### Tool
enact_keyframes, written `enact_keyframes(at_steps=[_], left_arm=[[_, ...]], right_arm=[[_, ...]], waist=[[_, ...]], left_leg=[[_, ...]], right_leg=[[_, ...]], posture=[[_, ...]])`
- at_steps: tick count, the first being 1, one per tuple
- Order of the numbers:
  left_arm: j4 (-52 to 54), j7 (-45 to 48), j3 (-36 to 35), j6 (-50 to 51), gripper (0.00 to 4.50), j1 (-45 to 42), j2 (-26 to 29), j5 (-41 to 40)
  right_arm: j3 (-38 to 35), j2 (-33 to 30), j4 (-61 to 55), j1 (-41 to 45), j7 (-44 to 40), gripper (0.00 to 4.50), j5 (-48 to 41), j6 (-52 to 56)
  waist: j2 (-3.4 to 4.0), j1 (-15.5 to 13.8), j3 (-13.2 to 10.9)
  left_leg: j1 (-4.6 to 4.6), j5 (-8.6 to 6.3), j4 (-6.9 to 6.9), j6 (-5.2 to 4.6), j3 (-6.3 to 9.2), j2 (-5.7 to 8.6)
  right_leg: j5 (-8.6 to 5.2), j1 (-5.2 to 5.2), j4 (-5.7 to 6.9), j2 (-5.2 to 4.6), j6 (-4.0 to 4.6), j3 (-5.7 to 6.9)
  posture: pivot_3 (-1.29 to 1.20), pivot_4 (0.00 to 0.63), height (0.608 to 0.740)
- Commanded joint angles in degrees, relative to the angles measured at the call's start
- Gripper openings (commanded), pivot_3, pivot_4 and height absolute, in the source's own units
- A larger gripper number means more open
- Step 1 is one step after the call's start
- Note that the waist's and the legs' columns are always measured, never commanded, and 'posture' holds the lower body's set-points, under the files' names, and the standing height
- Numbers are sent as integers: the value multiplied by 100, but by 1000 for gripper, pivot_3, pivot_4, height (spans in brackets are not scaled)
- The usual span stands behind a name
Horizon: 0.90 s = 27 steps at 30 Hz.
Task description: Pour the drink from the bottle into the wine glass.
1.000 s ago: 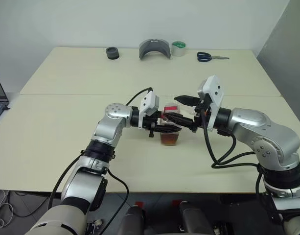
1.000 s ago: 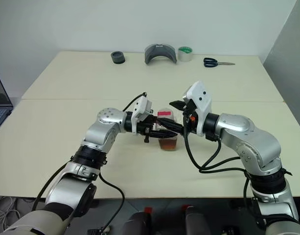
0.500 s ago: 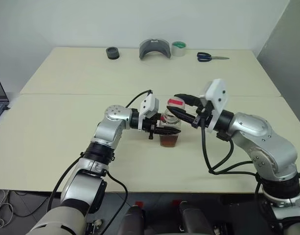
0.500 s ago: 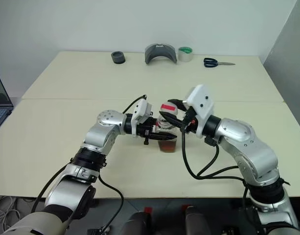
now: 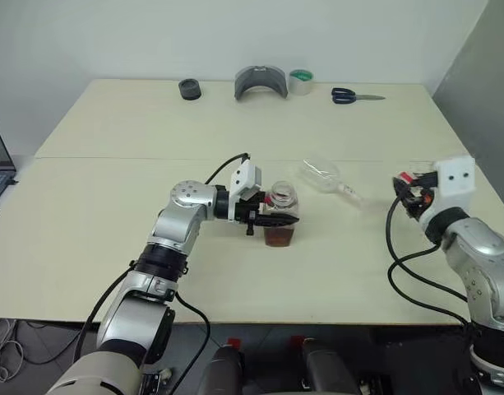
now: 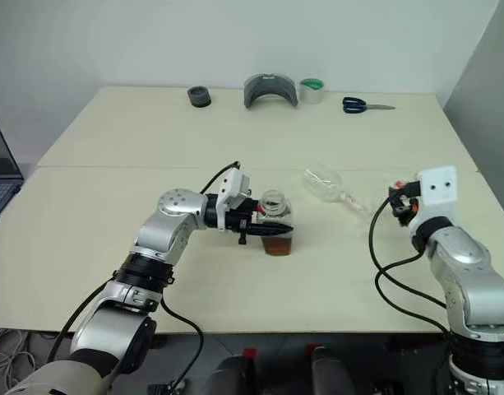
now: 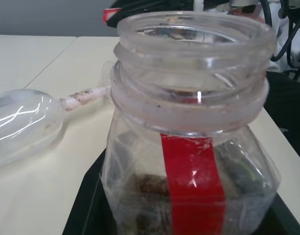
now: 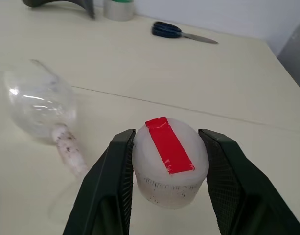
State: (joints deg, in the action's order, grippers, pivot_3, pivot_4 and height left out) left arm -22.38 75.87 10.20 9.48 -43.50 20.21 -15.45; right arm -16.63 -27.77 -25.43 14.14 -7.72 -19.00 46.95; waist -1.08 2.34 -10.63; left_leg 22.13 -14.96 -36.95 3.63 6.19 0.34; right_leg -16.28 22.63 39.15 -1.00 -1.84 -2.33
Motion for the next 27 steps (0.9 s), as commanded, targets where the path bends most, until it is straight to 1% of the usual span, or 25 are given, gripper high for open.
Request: enact_keyframes(at_steps=[1, 4, 5, 10, 12, 14, 17, 19, 21, 23, 25, 27], left_arm=[[189, -58, -203, -59, 1699, -58, 93, -117], [166, -117, -241, -68, 1699, -60, 112, -114], [162, -138, -253, -73, 1699, -57, 116, -113], [121, -326, -363, -77, 1699, -48, 139, -112], [101, -410, -411, -75, 1699, -45, 154, -114], [89, -475, -455, -68, 1699, -48, 165, -113], [-84, -716, -669, -57, 1699, -129, 220, -120], [-313, -1074, -909, -116, 1699, -233, 268, -100], [-568, -1456, -1152, -116, 1699, -338, 334, -89], [-768, -1718, -1341, -9, 1699, -387, 441, -109], [-866, -1959, -1476, -2, 1699, -365, 556, -70], [-914, -2289, -1634, 6, 1698, -325, 654, -19]], right_arm=[[-311, 79, -129, 30, 144, 3010, -25, 47], [67, -370, -129, -49, 122, 4058, 724, -521], [114, -397, -118, -61, 82, 4434, 763, -559], [212, -376, -20, -67, 114, 4500, 1072, -900], [58, -113, -30, -12, 96, 4500, 792, -688], [50, -72, -28, -6, 92, 4500, 827, -666], [-76, 284, -212, 213, -73, 4500, 392, -822], [-56, 508, -494, 305, -363, 4500, -134, -785], [93, 576, -820, 293, -746, 4500, -635, -641], [346, 474, -1157, 219, -1163, 4500, -1133, -349], [662, 244, -1447, 167, -1595, 4500, -1549, -78], [958, 63, -1583, 257, -1868, 4500, -1809, 103]], waist=[[0, 2, 0], [2, -4, -1], [2, -8, -1], [1, -4, 0], [1, -3, 0], [2, -1, -1], [2, 11, -1], [2, 17, -1], [2, 28, -1], [2, 36, -1], [2, 38, -1], [2, 37, -1]], left_leg=[[0, 0, 0, 0, 0, 0], [1, 0, -1, 0, -1, 4], [1, 0, 0, 0, -3, 7], [0, 0, 0, 0, -2, 4], [0, 0, -1, 0, -2, 4], [0, 0, -1, 0, -1, 2], [0, 0, -1, 0, -1, 2], [-3, 0, 0, 0, -2, 1], [-3, 0, 1, 0, 2, -1], [-2, 0, 1, -1, 5, -2], [0, 0, 0, -1, 5, 0], [0, 0, -2, -1, 3, 5]], right_leg=[[0, 0, 1, 0, 0, 0], [0, 0, -1, -2, 0, -1], [0, 0, -2, -4, -1, -2], [0, -3, -4, -3, -1, 0], [0, -3, -3, -3, -1, 0], [0, -3, -3, -2, -1, 0], [0, -3, -3, -2, 0, 0], [0, -3, -2, -2, -1, -1], [0, -3, -1, 0, 0, 1], [0, -2, -2, 2, 0, 4], [0, -3, -3, 0, -1, 4], [0, -4, -5, -6, -1, 3]], posture=[[0, 150, 740], [0, 150, 740], [0, 150, 740], [0, 150, 740], [0, 150, 740], [0, 150, 740], [0, 150, 740], [0, 150, 740], [0, 150, 740], [0, 150, 740], [0, 150, 740], [0, 150, 740]])
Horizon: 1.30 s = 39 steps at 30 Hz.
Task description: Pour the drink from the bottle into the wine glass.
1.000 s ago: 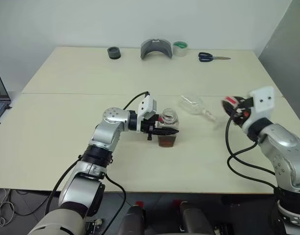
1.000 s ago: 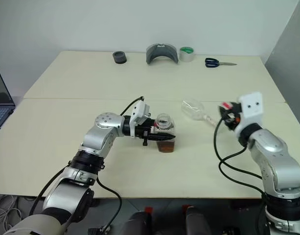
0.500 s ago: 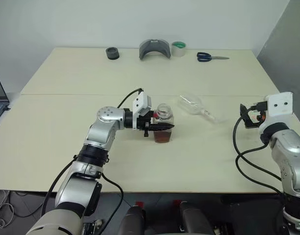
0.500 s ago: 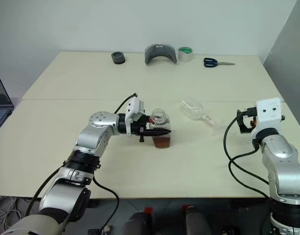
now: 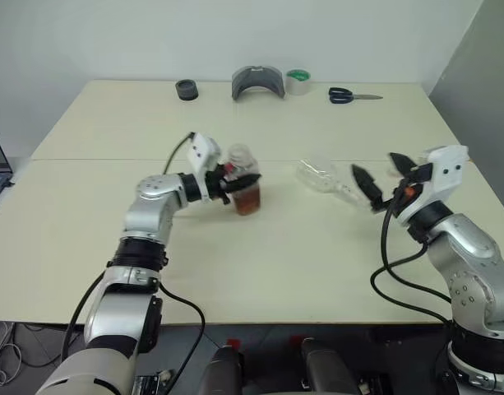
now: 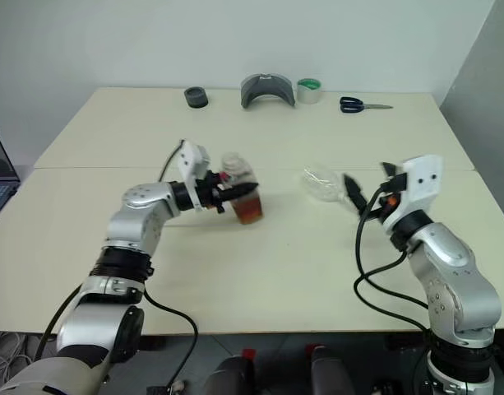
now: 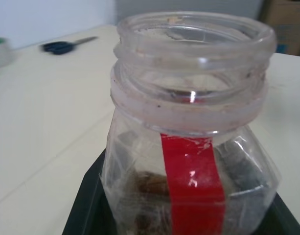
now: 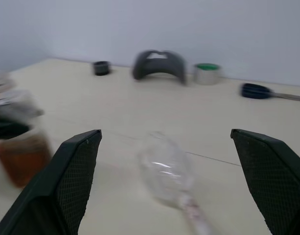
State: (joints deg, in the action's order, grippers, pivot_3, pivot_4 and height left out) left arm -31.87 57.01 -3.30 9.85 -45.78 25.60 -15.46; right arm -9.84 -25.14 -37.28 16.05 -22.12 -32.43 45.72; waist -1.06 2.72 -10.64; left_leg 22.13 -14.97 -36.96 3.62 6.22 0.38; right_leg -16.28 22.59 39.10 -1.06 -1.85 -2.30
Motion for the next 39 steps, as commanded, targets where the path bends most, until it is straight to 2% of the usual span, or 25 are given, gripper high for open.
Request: enact_keyframes(at_steps=[1, 6, 12, 22, 30, 31, 39], left_arm=[[-22, -655, -391, -73, 1698, -79, 169, 26], [-215, -1729, -740, -197, 1698, 42, 411, 247], [-291, -2523, -1048, -281, 1698, 253, 629, 332], [-234, -2746, -1175, -46, 1698, 520, 483, 150], [-76, -2773, -1195, -57, 4365, 747, 446, 92], [-68, -2784, -1197, -71, 4476, 768, 444, 95], [115, -2960, -1150, -469, 4476, 1188, 391, 275]], right_arm=[[478, -264, -380, 198, -545, 4500, -508, 267], [1357, -184, 210, 997, -698, 4500, -146, 106], [2394, 289, 1303, 1937, -832, 4500, 690, -467], [2793, 662, 1884, 2232, -1167, 4500, 1210, -928], [2736, 805, 1913, 2222, -1257, 4500, 1334, -925], [2733, 815, 1909, 2219, -1263, 4500, 1343, -919], [2808, 762, 1838, 2116, -1341, 4500, 1440, -884]], waist=[[0, -2, 0], [-1, 30, 0], [-2, 47, 1], [-4, -11, 3], [-5, 5, 3], [-5, 3, 3], [-5, 4, 3]], left_leg=[[0, 0, -1, 0, 0, 0], [-5, 0, -2, 0, 2, -5], [-1, 1, 0, 2, 3, -5], [3, 2, -3, 4, 4, 0], [1, 2, -1, 4, 5, -2], [1, 2, -1, 4, 6, -2], [1, 2, -1, 4, 4, -2]], right_leg=[[1, 0, -1, -1, -1, 0], [1, 0, 2, 3, -3, 3], [2, 7, 2, 1, -1, 3], [3, 9, 2, -8, -1, 5], [4, 10, 4, -7, 0, 6], [4, 10, 4, -7, 0, 7], [4, 10, 3, -8, 0, 4]], posture=[[0, 150, 740], [0, 150, 740], [0, 150, 740], [0, 150, 740], [0, 150, 740], [0, 150, 740], [0, 150, 740]])
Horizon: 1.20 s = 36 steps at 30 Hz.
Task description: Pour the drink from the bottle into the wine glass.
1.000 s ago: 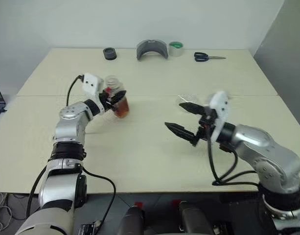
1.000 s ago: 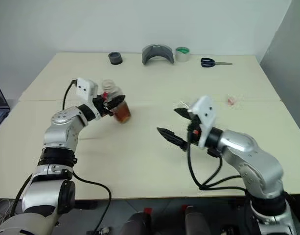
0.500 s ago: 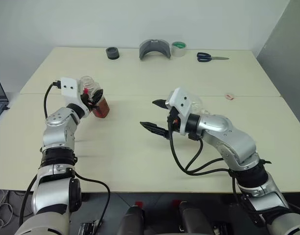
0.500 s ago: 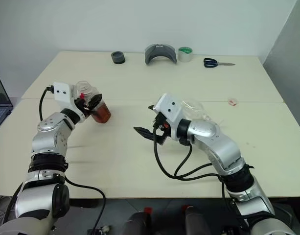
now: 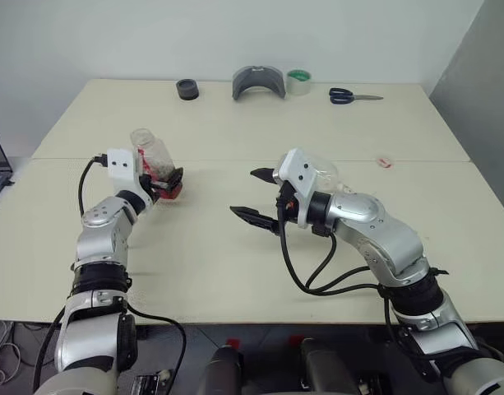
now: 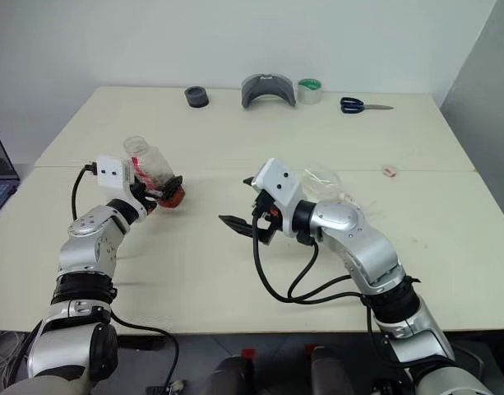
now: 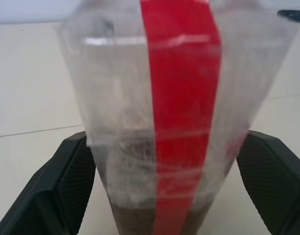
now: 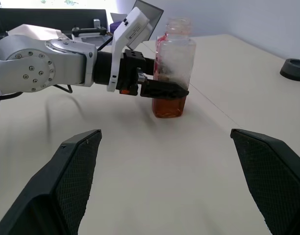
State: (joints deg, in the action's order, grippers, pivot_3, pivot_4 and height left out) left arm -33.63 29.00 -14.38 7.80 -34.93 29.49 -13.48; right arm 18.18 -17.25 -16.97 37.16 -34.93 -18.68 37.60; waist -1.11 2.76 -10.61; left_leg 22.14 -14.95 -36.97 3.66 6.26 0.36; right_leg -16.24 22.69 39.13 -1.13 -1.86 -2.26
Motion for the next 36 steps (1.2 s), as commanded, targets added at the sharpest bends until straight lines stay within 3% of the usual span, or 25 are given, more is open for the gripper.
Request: enact_keyframes(at_steps=[1, 10, 16, 25, 29, 32, 36], left_arm=[[322, -209, -44, -279, 4476, 143, -16, 84], [1020, -667, -31, -458, 4476, 836, -279, 197], [2111, -958, -61, -348, 4476, 1733, -505, 152], [3423, 124, 812, -24, 4476, 2631, -600, -76], [3466, 857, 1361, -35, 4476, 2320, -487, -41], [3345, 1188, 1627, -211, 4476, 2044, -424, 107], [3152, 1551, 1926, -348, 4476, 1575, -484, 162]], right_arm=[[11, -38, -200, -8, -63, 4500, 80, -69], [-86, -92, -346, -170, 21, 4500, 135, 127], [-421, -251, -657, -666, 318, 4500, 206, 213], [-1626, -1150, -1101, -974, 622, 4500, 110, 1071], [-1316, -1821, -510, -366, 391, 4500, 279, 1745], [-1080, -1964, 183, 124, 293, 4500, 335, 2065], [-597, -2066, 1613, 813, 21, 4500, 768, 1685]], waist=[[0, -3, 0], [0, -6, 0], [-1, -16, 1], [-1, -96, 1], [0, -84, 0], [0, -56, 0], [0, -43, -1]], left_leg=[[0, 0, 0, 0, 1, 0], [-1, -1, 0, -1, 1, -2], [-1, -1, 1, -1, 1, -4], [-4, -2, 1, -2, -4, 1], [-6, -2, 3, -3, -10, 4], [-16, -2, 7, -3, -14, -5], [-16, -2, 11, -4, -15, -2]], right_leg=[[0, 0, 0, 0, 0, 0], [0, 0, 0, -3, 0, -1], [0, -1, -2, -8, 0, -3], [0, -9, -5, -4, 0, -3], [0, -11, -7, -1, 0, -6], [0, -13, -7, 9, 0, -7], [-1, -15, -8, 8, 2, -9]], posture=[[0, 150, 740], [0, 150, 740], [0, 150, 740], [0, 150, 740], [0, 150, 740], [0, 150, 740], [0, 150, 740]])
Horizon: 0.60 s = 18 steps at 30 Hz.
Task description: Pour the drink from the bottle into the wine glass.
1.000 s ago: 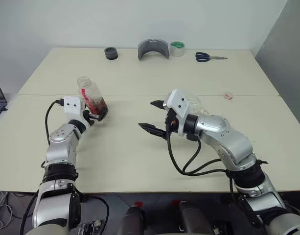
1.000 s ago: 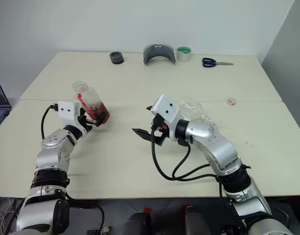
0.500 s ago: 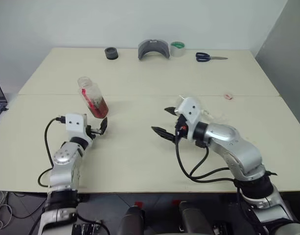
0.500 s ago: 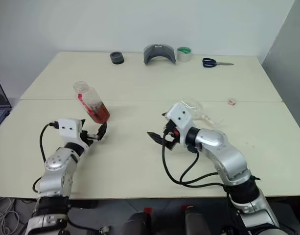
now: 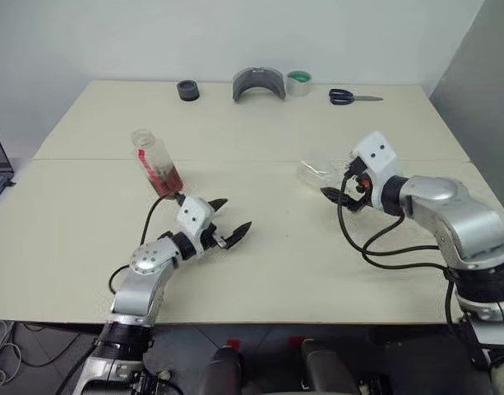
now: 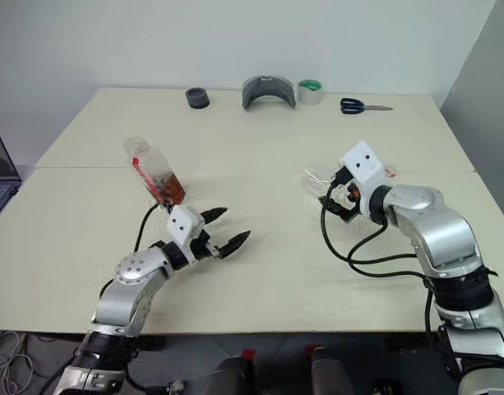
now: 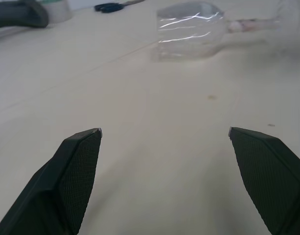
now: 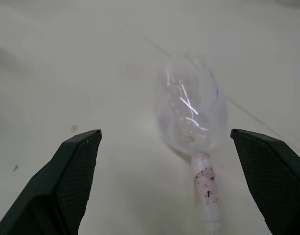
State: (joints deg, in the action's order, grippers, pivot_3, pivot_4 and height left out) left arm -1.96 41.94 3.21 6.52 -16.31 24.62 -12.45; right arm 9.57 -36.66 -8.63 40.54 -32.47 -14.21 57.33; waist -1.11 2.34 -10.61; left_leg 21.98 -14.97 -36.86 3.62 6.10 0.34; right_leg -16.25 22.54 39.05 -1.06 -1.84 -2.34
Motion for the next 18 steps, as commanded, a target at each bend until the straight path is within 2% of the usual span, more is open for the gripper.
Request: enact_keyframes(at_steps=[1, 9, 15, 18], left_arm=[[-74, 314, 211, -265, 4476, -388, -17, 69], [-155, 1054, 486, -393, 4476, -750, 52, -32], [-267, 1101, 472, -416, 4476, -841, -45, -25], [-337, 1037, 452, -440, 4500, -816, -78, 13]], right_arm=[[393, -144, 1073, 636, -355, 4500, 397, -380], [1052, -45, 3236, 1659, -1303, 4500, 1046, -1307], [1225, 262, 5059, 2485, -1895, 4500, 1461, -1982], [1228, 417, 5823, 2847, -2167, 3903, 1638, -2209]], waist=[[0, -11, -1], [1, -10, -1], [3, 9, -2], [4, 16, -2]], left_leg=[[1, 0, -5, 0, -3, 3], [10, 0, -1, 0, -3, 4], [8, 0, -5, -1, -2, 2], [9, 0, -4, 0, -4, 3]], right_leg=[[0, 0, 1, -3, -1, -2], [1, 8, -5, -5, -1, -2], [1, 9, 1, -3, -2, -1], [2, 10, -1, -4, -1, -2]], posture=[[0, 150, 740], [0, 150, 740], [0, 150, 740], [0, 150, 740]])
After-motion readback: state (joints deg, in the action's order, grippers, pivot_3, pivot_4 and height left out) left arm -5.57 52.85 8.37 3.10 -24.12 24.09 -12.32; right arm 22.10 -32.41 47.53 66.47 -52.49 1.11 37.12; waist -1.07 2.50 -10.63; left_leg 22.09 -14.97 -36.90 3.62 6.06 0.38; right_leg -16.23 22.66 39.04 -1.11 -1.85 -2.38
